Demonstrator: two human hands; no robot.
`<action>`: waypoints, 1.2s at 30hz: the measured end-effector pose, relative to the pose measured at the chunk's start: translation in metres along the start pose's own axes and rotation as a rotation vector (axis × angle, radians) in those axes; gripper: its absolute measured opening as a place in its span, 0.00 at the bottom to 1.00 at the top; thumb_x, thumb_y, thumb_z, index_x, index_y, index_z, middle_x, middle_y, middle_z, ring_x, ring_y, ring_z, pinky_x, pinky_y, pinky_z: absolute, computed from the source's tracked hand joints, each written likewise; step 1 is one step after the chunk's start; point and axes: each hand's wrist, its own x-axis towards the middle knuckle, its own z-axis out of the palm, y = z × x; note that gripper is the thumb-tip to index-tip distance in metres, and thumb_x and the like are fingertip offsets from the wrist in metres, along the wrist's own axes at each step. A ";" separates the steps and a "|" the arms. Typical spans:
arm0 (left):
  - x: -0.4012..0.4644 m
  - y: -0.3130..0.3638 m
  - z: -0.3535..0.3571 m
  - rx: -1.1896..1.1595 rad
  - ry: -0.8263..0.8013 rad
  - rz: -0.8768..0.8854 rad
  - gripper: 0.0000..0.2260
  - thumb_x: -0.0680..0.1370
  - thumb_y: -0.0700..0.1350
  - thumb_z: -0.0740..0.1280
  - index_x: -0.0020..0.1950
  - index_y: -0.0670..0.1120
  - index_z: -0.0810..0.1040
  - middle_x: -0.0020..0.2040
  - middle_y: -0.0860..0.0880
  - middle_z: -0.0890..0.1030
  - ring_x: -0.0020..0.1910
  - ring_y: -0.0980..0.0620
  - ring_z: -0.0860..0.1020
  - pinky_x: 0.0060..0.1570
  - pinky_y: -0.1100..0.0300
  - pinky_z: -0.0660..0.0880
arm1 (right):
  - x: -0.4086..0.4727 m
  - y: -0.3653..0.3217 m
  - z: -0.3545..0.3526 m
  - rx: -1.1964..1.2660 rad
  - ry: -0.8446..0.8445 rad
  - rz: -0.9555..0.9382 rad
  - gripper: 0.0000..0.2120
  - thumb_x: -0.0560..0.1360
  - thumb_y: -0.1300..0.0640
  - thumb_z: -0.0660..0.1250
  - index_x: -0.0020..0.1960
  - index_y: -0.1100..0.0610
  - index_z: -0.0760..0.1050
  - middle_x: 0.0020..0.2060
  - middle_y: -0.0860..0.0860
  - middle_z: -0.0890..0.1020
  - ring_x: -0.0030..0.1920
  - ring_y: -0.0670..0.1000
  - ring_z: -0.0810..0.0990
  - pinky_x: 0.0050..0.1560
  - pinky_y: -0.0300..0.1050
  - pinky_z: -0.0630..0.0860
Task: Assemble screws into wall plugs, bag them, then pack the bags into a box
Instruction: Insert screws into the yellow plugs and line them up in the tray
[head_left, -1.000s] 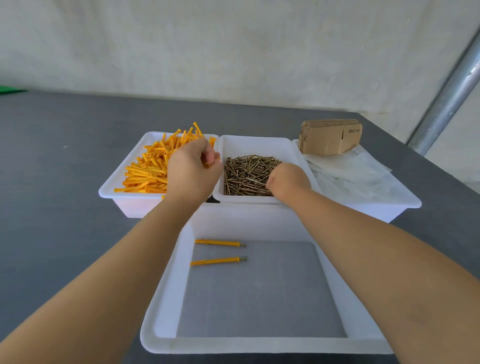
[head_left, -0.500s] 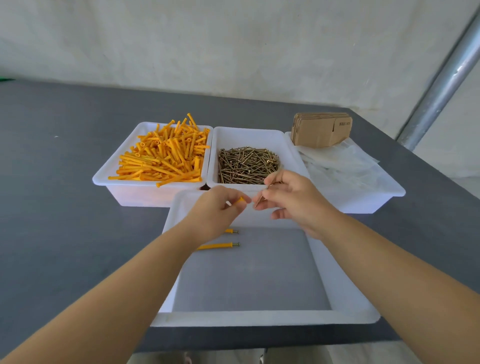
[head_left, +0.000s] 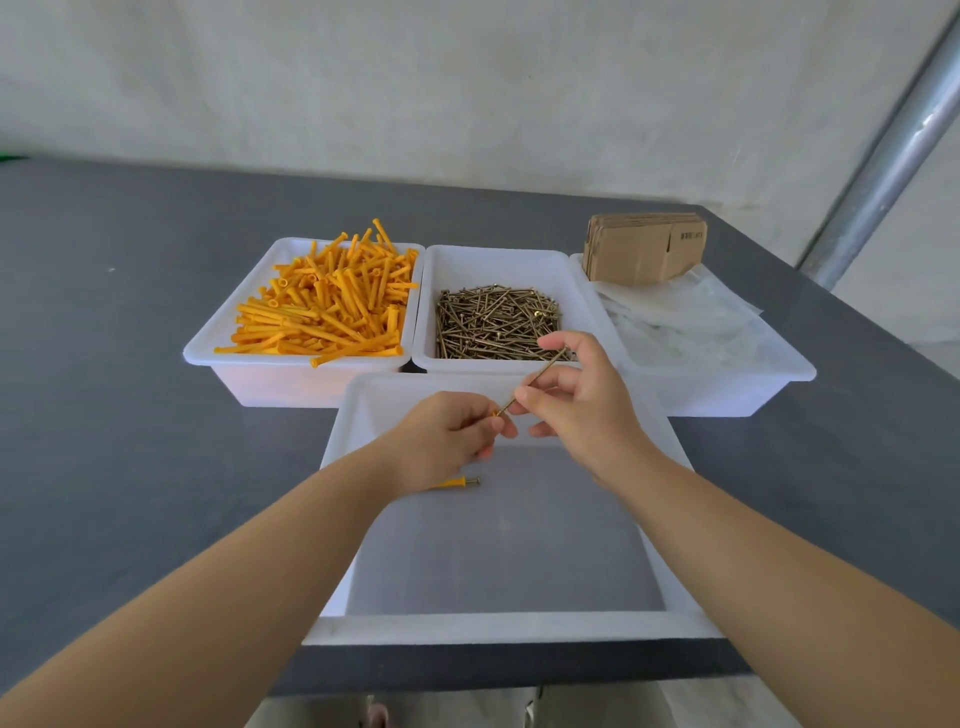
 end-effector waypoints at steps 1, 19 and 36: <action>-0.001 0.001 0.000 -0.026 -0.009 -0.007 0.11 0.84 0.42 0.60 0.54 0.43 0.81 0.35 0.49 0.75 0.35 0.53 0.70 0.31 0.68 0.67 | 0.000 0.000 0.000 -0.002 0.008 -0.001 0.22 0.74 0.66 0.71 0.60 0.48 0.68 0.38 0.50 0.85 0.42 0.48 0.86 0.34 0.41 0.80; -0.009 0.003 -0.006 0.029 0.061 -0.020 0.09 0.74 0.30 0.65 0.47 0.39 0.82 0.36 0.38 0.74 0.37 0.48 0.72 0.41 0.48 0.74 | -0.016 -0.006 0.015 -0.543 -0.110 -0.265 0.10 0.76 0.61 0.70 0.57 0.55 0.83 0.47 0.50 0.82 0.48 0.45 0.80 0.54 0.41 0.75; -0.012 0.003 -0.025 -0.091 0.339 0.056 0.15 0.70 0.25 0.61 0.40 0.44 0.80 0.38 0.48 0.84 0.40 0.51 0.83 0.48 0.51 0.80 | -0.003 -0.003 0.011 -0.758 -0.423 -0.117 0.07 0.74 0.57 0.72 0.50 0.49 0.85 0.43 0.46 0.86 0.33 0.34 0.73 0.39 0.23 0.66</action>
